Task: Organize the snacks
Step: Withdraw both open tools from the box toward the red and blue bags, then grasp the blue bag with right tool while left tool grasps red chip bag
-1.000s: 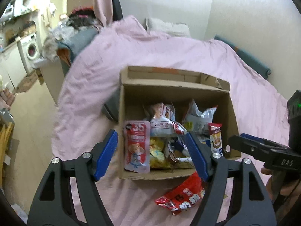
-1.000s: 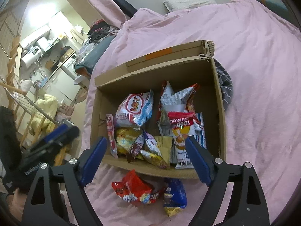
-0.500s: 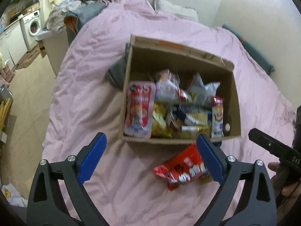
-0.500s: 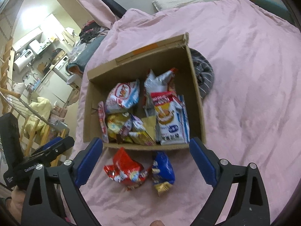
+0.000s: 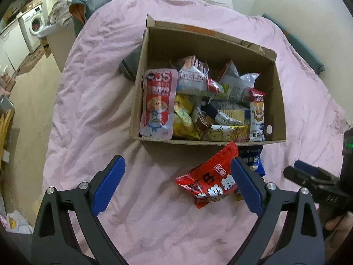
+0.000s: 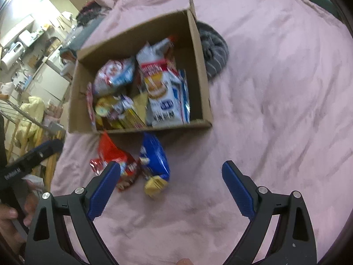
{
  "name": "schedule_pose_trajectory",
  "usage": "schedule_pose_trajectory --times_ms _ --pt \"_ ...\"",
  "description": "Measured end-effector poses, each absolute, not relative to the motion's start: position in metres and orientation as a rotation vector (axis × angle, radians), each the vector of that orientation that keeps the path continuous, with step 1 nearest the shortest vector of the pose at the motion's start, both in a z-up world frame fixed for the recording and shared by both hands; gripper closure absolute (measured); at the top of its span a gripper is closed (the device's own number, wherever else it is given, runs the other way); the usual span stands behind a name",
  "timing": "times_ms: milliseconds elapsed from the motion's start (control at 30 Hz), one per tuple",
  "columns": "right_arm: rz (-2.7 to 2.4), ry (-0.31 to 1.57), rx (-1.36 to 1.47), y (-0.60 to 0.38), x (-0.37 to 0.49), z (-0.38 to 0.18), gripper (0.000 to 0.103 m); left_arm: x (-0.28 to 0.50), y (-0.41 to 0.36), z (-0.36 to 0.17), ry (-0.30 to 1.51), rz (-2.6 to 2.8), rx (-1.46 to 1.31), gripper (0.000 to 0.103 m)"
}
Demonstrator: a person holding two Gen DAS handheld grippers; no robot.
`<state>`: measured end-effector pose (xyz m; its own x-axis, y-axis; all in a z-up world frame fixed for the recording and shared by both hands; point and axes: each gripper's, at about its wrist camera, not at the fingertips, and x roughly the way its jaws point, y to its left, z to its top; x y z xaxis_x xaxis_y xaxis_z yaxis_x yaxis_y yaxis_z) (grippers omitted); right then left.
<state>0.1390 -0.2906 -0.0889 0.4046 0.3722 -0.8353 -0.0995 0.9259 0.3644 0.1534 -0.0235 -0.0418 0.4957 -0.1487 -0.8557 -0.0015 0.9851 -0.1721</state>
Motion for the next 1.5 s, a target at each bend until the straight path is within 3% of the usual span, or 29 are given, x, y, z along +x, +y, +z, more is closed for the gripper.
schedule_pose_trajectory --times_ms 567,667,767,800,833,1200,1500 --pt "0.365 1.309 0.302 -0.254 0.164 -0.133 0.008 0.160 -0.003 -0.051 1.126 -0.062 -0.294 0.008" --pt "0.378 1.330 0.367 -0.252 0.173 -0.140 0.024 0.160 -0.008 -0.056 1.140 -0.063 -0.273 0.008" --pt "0.384 1.335 0.377 -0.252 0.176 -0.141 0.052 0.158 -0.012 -0.061 1.153 -0.065 -0.252 0.008" --pt "0.382 1.341 0.367 -0.252 0.176 -0.140 0.070 0.157 -0.014 -0.062 1.158 -0.068 -0.248 0.008" --pt "0.385 1.346 0.365 -0.252 0.176 -0.141 0.073 0.156 -0.016 -0.064 1.163 -0.075 -0.241 0.008" --pt "0.545 1.328 0.364 -0.246 0.143 -0.123 0.077 0.157 -0.030 -0.071 1.180 -0.095 -0.216 0.008" --pt "0.367 1.241 0.364 -0.283 0.141 -0.109 0.077 0.157 -0.034 -0.076 1.191 -0.109 -0.220 0.008"
